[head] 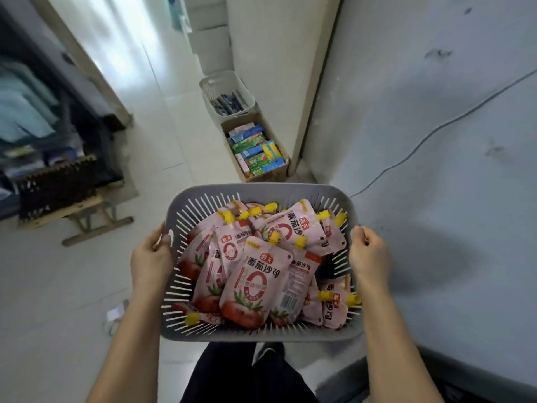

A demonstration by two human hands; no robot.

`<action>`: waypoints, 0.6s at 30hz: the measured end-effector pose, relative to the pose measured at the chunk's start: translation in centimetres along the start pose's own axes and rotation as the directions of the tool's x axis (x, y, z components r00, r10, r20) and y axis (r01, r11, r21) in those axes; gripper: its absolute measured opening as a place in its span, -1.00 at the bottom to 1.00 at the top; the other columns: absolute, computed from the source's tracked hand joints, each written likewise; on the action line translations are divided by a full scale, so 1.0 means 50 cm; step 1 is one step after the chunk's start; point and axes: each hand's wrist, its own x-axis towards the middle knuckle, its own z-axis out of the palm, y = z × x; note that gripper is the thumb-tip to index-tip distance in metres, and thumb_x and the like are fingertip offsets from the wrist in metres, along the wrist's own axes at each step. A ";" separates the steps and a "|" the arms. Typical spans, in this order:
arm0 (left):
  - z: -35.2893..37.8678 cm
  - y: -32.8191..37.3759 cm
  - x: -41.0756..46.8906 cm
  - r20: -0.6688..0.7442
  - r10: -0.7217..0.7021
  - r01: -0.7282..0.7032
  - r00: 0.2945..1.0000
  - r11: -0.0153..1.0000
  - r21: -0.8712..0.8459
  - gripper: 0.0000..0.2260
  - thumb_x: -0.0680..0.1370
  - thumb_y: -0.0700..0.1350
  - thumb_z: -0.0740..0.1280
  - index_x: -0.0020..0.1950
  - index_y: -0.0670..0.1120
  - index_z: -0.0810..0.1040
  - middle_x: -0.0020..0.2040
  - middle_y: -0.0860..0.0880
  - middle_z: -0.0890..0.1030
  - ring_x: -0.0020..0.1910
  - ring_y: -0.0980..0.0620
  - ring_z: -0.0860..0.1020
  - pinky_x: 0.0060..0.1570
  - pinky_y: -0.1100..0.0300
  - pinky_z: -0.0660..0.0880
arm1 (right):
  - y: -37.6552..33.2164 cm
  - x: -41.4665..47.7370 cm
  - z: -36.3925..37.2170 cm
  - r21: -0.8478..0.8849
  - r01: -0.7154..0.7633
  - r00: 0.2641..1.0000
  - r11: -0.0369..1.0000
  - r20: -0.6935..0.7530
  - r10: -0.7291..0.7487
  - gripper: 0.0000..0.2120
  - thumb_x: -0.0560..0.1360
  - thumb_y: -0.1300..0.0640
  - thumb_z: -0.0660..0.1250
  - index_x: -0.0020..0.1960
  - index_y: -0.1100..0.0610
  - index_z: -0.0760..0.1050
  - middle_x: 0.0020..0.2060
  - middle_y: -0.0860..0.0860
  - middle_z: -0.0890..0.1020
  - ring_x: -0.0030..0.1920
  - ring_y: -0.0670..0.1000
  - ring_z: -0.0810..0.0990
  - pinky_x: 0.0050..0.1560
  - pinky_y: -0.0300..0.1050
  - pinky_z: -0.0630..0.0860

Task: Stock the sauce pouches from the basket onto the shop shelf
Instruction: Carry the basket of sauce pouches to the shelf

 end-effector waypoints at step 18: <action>-0.408 -0.041 0.267 -0.370 -0.193 0.092 0.909 0.957 -0.275 -0.70 0.61 -0.07 0.20 0.34 0.07 0.50 0.15 -0.13 0.64 0.12 -0.20 0.60 0.13 -0.20 0.53 | -0.434 -0.058 0.495 -0.016 0.319 0.874 0.947 0.392 -0.288 -0.80 0.62 0.06 0.16 -0.10 0.06 0.50 -0.26 -0.02 0.53 -0.16 0.01 0.48 -0.28 -0.13 0.36</action>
